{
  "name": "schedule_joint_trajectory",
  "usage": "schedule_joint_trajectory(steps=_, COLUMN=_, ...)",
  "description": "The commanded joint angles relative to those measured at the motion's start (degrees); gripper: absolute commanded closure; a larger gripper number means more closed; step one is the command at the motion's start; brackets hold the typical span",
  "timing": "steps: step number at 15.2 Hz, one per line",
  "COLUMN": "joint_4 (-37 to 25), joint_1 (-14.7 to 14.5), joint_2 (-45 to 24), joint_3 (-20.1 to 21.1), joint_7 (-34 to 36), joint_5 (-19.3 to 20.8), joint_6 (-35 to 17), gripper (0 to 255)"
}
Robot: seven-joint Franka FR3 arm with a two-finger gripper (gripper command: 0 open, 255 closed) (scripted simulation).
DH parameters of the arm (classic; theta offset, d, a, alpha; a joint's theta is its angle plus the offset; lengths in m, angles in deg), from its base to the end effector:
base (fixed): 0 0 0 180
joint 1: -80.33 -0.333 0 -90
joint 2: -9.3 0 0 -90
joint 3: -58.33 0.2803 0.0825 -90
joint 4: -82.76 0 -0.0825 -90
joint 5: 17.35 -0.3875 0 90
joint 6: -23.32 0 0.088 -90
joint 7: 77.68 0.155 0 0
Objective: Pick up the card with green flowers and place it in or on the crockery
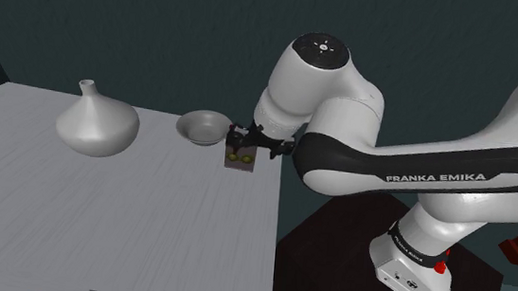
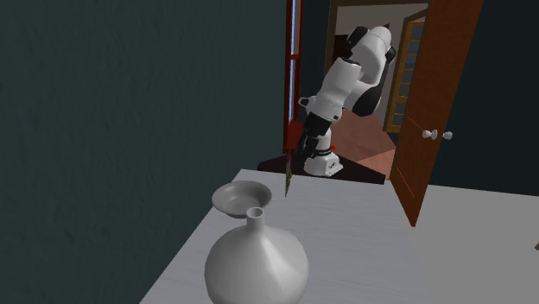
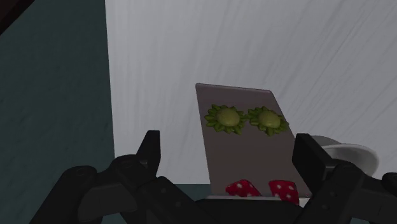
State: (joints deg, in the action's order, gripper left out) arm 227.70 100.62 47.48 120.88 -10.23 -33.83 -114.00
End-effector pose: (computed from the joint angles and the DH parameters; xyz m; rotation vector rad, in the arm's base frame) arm 0.3689 0.2862 0.3313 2.8791 -0.9985 0.6862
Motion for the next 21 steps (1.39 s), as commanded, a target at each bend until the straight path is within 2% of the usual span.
schedule_joint_trajectory(steps=1, joint_4=0.4, joint_1=1.5, joint_2=-1.1, joint_3=1.5, joint_7=0.3, joint_5=0.3, joint_6=-1.9, gripper=0)
schedule_joint_trajectory(steps=4, joint_4=0.9, joint_1=3.6, joint_2=-2.5, joint_3=3.6, joint_7=0.7, joint_5=0.7, joint_6=-4.3, gripper=0)
schedule_joint_trajectory(steps=11, joint_4=0.9, joint_1=3.5, joint_2=-2.5, joint_3=3.5, joint_7=0.7, joint_5=0.7, joint_6=-4.3, gripper=0)
schedule_joint_trajectory(steps=12, joint_4=0.9, joint_1=3.5, joint_2=-2.5, joint_3=3.5, joint_7=0.7, joint_5=0.7, joint_6=-4.3, gripper=255)
schedule_joint_trajectory(steps=21, joint_4=0.9, joint_1=3.6, joint_2=-2.5, joint_3=3.6, joint_7=0.7, joint_5=0.7, joint_6=-4.3, gripper=255)
